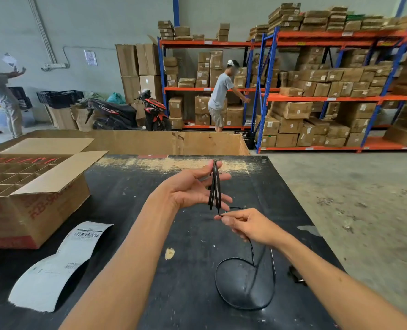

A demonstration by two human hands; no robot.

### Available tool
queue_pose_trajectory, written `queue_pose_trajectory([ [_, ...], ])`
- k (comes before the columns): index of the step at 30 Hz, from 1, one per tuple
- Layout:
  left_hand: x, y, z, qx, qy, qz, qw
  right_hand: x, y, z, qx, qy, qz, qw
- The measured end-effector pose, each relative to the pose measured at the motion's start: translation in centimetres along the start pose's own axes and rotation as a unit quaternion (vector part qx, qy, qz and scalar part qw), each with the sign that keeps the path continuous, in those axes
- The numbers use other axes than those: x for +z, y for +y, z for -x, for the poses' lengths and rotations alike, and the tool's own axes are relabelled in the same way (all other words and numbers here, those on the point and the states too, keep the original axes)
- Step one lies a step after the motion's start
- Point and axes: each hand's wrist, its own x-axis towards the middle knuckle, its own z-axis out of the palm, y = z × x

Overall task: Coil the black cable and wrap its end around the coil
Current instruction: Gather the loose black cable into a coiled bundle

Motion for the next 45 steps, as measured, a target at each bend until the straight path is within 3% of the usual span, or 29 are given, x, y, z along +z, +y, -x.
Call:
queue_pose_trajectory([
  [5, 0.2, -1.2, 0.9, -0.078, -0.082, -0.076, 0.991, -4.6, -1.0, -2.4, 0.019, 0.016, 0.162, 0.987],
  [9, -0.5, -3.5, 0.5, -0.139, -0.007, -0.144, 0.98, -8.6, -4.7, -4.6, 0.01, 0.071, 0.304, 0.95],
  [12, -1.6, -4.9, -0.6, -0.148, 0.05, -0.128, 0.979, -9.2, -8.0, -5.6, -0.043, 0.067, 0.443, 0.893],
  [15, -2.5, -5.5, -1.6, -0.139, 0.094, -0.101, 0.981, -8.2, -10.8, -5.5, -0.113, 0.078, 0.511, 0.849],
  [17, -3.1, -5.6, -2.1, -0.124, 0.128, -0.077, 0.981, -7.0, -11.9, -5.0, -0.133, 0.086, 0.503, 0.85],
  [21, -3.8, -5.2, -2.3, -0.083, 0.177, -0.01, 0.981, -4.3, -12.3, -3.3, -0.132, 0.069, 0.415, 0.897],
  [25, -4.0, -4.2, -2.3, -0.034, 0.183, 0.04, 0.982, -1.5, -10.1, -1.2, -0.106, 0.043, 0.283, 0.952],
  [33, -3.0, -1.3, -2.2, 0.043, 0.175, 0.084, 0.98, 2.0, -3.6, 1.7, -0.06, 0.092, 0.107, 0.988],
  [40, -1.3, 1.5, -0.8, 0.081, 0.11, 0.117, 0.984, 3.1, 0.9, 2.8, 0.013, 0.045, 0.001, 0.999],
  [45, 0.4, -0.2, 0.1, -0.004, -0.02, 0.002, 1.0, 0.3, 1.6, -0.1, 0.071, 0.088, 0.118, 0.987],
])
